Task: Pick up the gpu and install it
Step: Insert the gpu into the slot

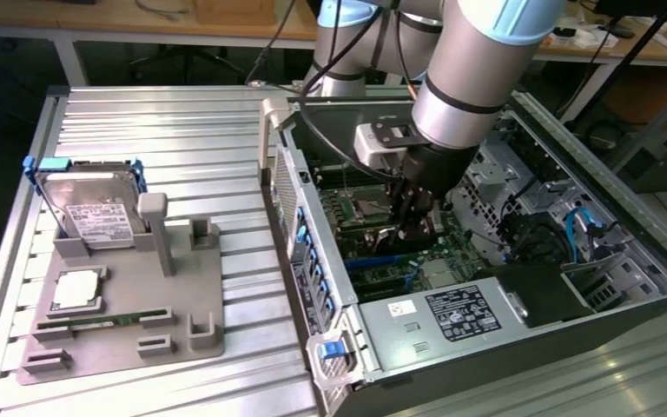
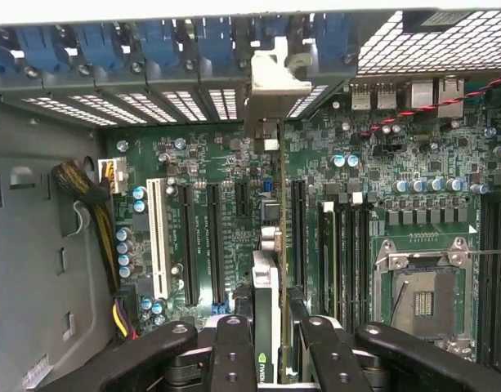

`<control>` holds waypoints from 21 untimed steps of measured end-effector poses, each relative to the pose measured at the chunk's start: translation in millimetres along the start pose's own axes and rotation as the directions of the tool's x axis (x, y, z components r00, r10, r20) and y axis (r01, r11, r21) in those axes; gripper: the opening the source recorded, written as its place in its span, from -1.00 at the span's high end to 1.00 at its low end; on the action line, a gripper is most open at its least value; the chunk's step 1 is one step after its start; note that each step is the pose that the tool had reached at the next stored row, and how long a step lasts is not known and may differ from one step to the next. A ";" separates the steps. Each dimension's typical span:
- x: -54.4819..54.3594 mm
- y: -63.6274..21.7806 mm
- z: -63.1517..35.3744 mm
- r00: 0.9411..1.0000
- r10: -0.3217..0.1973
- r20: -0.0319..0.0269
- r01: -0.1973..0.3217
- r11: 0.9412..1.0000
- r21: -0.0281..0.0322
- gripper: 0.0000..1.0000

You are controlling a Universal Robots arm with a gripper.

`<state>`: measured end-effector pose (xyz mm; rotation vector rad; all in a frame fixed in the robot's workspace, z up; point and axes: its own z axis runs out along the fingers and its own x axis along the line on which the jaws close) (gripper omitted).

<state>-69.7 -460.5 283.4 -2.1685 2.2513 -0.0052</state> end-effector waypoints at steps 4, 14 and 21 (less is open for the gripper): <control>-0.1 -1.7 0.3 1.000 0.001 0.003 0.000 0.999 -0.032 0.47; -0.3 -6.7 2.5 1.000 -0.010 0.004 0.011 0.999 -0.054 0.47; -0.3 -7.1 3.1 0.999 -0.038 0.004 0.038 0.998 -0.054 0.47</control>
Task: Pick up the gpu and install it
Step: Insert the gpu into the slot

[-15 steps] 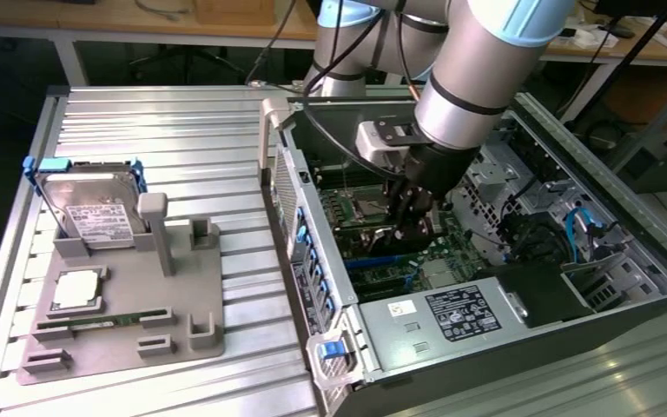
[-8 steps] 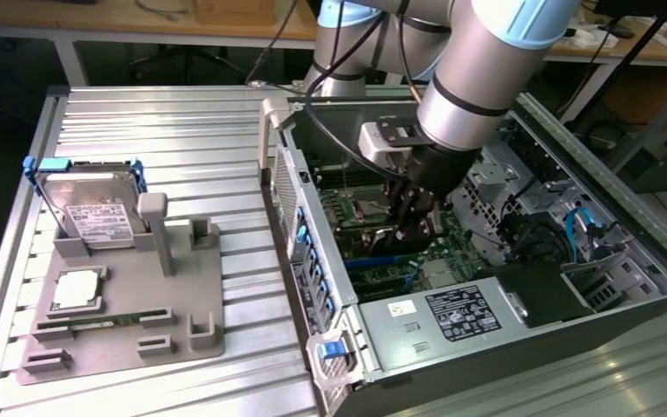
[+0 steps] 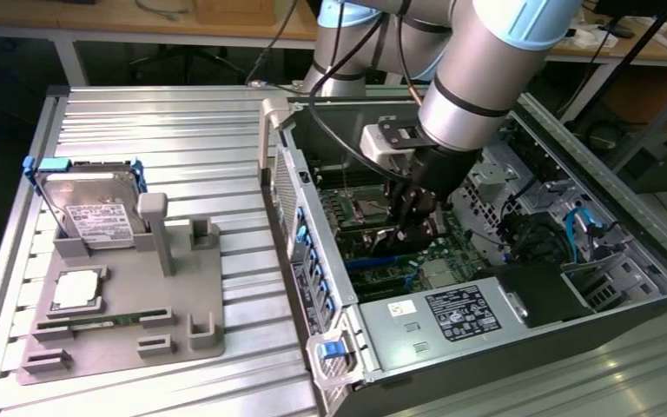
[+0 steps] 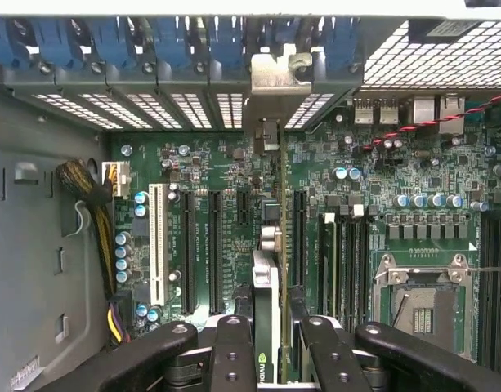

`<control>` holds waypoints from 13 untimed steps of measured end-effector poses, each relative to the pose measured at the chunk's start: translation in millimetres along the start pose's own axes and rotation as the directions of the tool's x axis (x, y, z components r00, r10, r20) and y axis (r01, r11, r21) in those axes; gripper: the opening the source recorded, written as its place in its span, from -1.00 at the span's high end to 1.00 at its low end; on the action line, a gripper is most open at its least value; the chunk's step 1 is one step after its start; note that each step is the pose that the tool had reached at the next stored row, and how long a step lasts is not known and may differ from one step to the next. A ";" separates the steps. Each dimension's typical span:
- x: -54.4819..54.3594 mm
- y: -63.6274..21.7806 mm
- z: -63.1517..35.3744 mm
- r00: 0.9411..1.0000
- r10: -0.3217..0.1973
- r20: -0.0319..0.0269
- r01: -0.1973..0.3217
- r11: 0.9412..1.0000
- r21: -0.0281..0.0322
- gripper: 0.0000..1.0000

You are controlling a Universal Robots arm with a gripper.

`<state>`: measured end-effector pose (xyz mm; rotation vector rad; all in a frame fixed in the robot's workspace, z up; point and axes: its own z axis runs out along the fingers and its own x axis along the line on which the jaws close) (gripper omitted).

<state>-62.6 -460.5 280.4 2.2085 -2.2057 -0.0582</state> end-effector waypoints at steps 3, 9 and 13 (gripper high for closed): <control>-2.1 6.4 8.7 1.000 0.000 0.000 0.000 1.000 0.000 0.47; -2.4 10.8 32.0 1.000 0.001 -0.001 -0.001 1.000 0.000 0.47; -2.7 12.4 9.7 1.000 0.001 0.000 -0.001 1.000 0.000 0.08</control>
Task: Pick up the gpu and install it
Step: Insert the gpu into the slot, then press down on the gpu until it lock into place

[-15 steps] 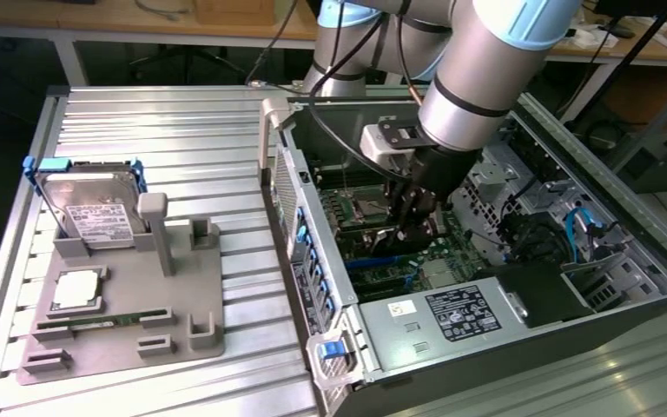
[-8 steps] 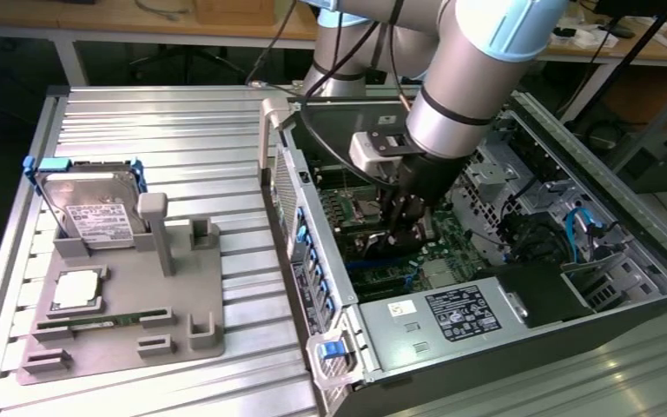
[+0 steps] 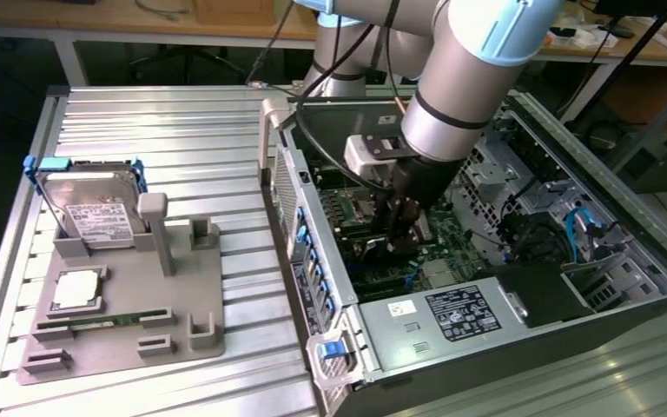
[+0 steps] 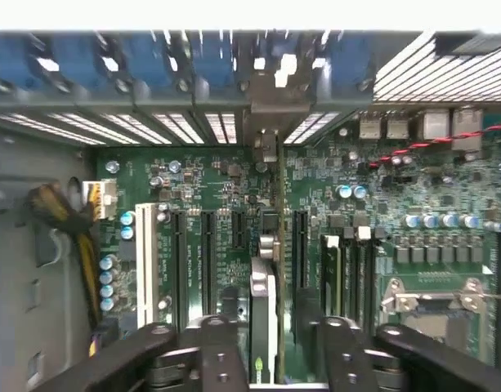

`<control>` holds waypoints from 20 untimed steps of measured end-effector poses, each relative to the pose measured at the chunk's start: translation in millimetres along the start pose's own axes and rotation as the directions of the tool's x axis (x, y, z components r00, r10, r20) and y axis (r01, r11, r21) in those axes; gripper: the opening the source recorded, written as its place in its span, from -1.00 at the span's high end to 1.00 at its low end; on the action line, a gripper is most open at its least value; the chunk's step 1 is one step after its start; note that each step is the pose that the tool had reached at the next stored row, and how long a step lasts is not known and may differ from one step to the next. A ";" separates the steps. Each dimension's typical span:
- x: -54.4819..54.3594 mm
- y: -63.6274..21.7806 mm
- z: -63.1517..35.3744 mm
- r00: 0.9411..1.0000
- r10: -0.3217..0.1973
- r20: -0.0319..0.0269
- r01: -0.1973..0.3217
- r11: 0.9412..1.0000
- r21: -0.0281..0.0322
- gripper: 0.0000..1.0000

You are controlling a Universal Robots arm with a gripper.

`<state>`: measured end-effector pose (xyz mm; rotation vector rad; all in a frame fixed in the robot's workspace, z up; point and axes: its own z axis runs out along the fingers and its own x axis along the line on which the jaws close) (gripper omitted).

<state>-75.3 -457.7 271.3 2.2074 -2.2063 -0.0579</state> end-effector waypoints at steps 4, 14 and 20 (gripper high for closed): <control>-0.3 0.8 -18.3 1.000 0.000 -0.001 0.000 1.000 0.000 -0.05; -0.3 0.9 -19.0 1.000 0.000 -0.001 0.000 1.000 0.000 0.79; -0.4 0.9 -19.0 1.000 0.000 -0.001 0.000 1.000 0.000 0.79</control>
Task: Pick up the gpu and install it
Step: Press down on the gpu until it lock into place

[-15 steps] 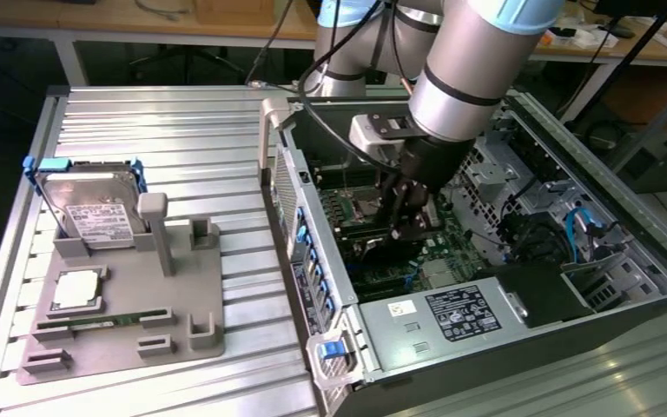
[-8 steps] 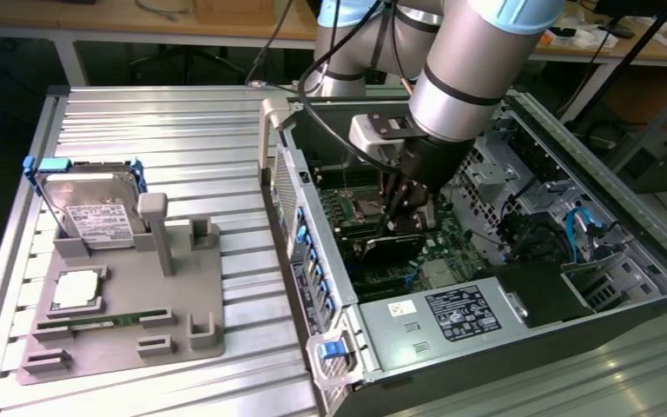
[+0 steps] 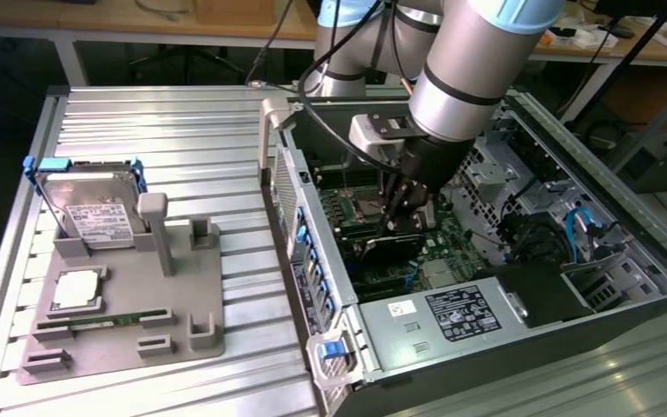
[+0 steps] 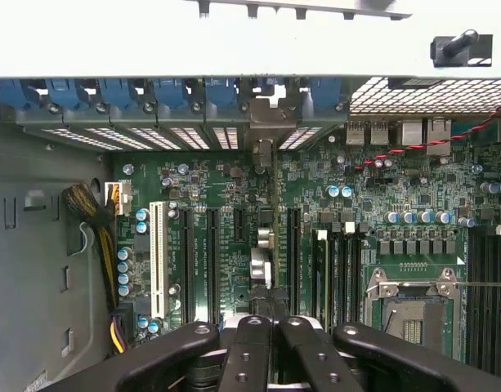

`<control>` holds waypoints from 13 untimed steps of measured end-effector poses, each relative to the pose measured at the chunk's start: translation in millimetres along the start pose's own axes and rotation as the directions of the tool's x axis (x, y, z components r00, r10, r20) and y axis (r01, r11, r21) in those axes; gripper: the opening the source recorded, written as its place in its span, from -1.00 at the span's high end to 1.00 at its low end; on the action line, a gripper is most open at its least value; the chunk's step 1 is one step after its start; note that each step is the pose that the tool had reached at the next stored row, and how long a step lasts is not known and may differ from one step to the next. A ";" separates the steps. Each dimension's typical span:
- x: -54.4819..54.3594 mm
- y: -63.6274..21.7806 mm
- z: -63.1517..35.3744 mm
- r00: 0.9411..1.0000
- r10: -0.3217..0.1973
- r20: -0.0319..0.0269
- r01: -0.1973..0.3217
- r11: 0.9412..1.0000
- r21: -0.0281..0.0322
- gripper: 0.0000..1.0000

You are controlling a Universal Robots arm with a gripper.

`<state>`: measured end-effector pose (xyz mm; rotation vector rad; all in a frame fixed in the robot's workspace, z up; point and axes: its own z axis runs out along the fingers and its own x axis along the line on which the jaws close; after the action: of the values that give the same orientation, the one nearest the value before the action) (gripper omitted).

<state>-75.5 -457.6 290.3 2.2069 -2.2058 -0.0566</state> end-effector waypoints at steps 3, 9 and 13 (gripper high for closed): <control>0.0 0.0 0.0 1.000 0.000 0.000 0.000 1.000 0.000 0.79; 0.1 0.7 0.3 1.000 0.000 0.000 0.000 1.000 0.005 0.79; -1.3 6.4 8.1 1.000 0.000 0.000 0.000 1.000 0.006 0.79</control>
<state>-82.2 -456.1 282.5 2.2102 -2.2090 -0.0499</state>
